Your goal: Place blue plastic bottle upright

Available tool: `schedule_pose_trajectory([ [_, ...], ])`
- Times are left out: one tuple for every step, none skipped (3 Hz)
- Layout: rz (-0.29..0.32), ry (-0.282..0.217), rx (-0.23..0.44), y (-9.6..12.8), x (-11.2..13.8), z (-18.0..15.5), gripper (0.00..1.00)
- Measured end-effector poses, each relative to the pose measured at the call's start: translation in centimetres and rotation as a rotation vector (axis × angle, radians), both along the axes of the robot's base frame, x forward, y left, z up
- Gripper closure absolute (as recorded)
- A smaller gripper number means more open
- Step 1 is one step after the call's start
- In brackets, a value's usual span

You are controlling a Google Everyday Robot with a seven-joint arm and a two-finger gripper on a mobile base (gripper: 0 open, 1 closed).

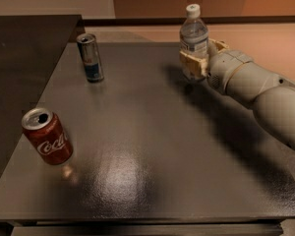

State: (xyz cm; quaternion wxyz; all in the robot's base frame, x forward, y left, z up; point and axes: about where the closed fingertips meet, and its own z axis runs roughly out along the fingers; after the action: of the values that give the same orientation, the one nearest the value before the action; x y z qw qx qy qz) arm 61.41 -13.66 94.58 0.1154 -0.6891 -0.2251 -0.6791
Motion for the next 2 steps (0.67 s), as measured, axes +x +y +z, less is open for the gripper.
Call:
schedule_pose_trajectory([
  [-0.023, 0.016, 0.019, -0.31, 0.1, -0.68, 1.0],
  [-0.048, 0.053, 0.064, -0.68, 0.32, -1.11, 1.0],
])
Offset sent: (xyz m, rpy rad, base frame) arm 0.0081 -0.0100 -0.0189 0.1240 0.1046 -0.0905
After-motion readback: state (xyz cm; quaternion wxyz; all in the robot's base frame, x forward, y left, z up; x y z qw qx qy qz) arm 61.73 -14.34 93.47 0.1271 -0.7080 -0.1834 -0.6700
